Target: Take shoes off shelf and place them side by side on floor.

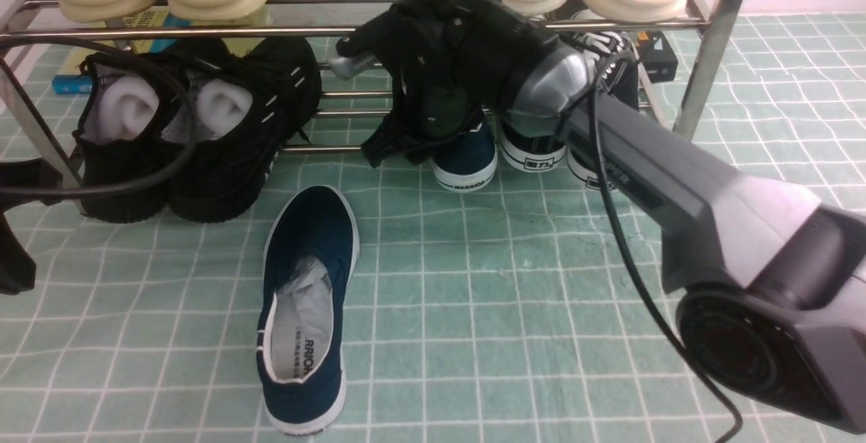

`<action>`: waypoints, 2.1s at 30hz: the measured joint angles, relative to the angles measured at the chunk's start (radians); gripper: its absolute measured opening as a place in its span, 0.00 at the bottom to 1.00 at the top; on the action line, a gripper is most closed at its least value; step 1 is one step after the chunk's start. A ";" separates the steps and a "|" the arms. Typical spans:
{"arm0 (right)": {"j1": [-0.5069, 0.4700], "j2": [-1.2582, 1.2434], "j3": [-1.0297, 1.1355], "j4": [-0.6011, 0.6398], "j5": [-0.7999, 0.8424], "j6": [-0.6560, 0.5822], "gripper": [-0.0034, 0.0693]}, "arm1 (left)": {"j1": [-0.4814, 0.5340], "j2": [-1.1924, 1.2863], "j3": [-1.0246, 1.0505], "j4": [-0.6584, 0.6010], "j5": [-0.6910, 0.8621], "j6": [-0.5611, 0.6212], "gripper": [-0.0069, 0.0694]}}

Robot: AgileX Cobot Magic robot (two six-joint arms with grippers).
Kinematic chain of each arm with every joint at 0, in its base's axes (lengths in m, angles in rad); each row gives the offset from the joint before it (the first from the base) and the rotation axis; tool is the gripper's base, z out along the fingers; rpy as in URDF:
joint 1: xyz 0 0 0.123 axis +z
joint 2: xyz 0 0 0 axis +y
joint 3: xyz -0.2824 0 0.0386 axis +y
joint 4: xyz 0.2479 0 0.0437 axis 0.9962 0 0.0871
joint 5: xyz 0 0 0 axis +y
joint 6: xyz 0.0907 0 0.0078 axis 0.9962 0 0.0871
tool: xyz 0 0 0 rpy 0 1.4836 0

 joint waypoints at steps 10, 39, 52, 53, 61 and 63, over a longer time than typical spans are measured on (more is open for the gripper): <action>0.041 -0.219 0.154 0.257 0.020 0.014 0.08 | 0.000 0.000 0.000 0.000 0.000 0.000 0.11; 0.245 -0.464 0.747 0.196 -0.014 0.308 0.08 | 0.000 0.000 0.000 0.000 0.000 0.000 0.13; 0.287 -0.455 0.753 0.124 -0.076 0.375 0.08 | 0.000 0.000 0.000 -0.003 0.000 0.000 0.15; 0.287 -0.454 0.753 0.120 -0.091 0.389 0.09 | 0.000 0.000 0.000 -0.004 0.000 0.000 0.15; 0.287 -0.404 0.753 0.109 -0.211 0.457 0.10 | 0.000 0.000 0.000 -0.004 0.000 0.000 0.16; 0.287 -0.394 0.753 0.108 -0.218 0.463 0.10 | 0.000 0.000 0.000 -0.004 0.000 0.000 0.16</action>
